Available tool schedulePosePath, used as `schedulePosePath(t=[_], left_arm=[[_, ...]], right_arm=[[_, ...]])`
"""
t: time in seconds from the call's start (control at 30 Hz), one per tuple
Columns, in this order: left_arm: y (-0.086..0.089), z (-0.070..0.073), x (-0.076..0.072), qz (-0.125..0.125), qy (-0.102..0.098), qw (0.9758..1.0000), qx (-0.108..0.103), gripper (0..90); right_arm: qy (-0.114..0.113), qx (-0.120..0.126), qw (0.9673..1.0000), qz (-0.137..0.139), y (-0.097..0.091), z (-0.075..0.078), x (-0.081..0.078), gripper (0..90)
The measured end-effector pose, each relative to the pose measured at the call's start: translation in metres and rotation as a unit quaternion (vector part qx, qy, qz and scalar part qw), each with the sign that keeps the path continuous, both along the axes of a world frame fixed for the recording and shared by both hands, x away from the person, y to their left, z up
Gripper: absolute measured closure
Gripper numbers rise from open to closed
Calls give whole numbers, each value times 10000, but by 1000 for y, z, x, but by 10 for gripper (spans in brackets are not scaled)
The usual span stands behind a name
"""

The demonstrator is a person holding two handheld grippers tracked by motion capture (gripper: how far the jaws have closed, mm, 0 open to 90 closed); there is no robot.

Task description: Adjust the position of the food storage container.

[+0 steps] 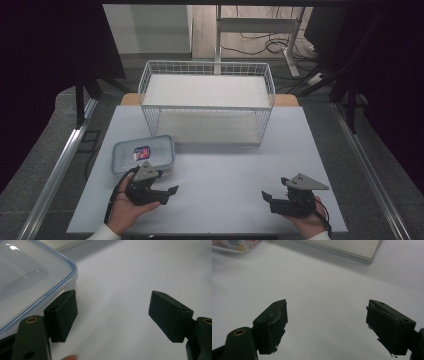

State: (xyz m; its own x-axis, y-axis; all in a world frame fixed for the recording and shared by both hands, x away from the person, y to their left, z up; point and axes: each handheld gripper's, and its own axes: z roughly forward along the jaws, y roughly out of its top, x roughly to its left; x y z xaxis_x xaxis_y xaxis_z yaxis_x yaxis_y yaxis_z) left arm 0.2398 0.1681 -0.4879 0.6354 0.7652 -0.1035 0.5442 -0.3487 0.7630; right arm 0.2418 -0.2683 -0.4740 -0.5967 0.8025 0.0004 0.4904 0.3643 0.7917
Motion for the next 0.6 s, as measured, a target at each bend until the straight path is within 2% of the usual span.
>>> schedulePosePath(t=[0.13, 0.4, 0.6], left_arm=[[0, 2, -1, 55, -25, 10000, -30, 227], [1, 4, -2, 11, -68, 10000, 7, 226], [11, 9, -9, 75, -94, 9999, -55, 234]], right_arm=[[21, -9, 10000, 52, -1, -2, 1, 174], [23, -17, 9998, 174, 0, -3, -2, 177], [-100, -6, 9996, 274, 12, 2, -1, 174]])
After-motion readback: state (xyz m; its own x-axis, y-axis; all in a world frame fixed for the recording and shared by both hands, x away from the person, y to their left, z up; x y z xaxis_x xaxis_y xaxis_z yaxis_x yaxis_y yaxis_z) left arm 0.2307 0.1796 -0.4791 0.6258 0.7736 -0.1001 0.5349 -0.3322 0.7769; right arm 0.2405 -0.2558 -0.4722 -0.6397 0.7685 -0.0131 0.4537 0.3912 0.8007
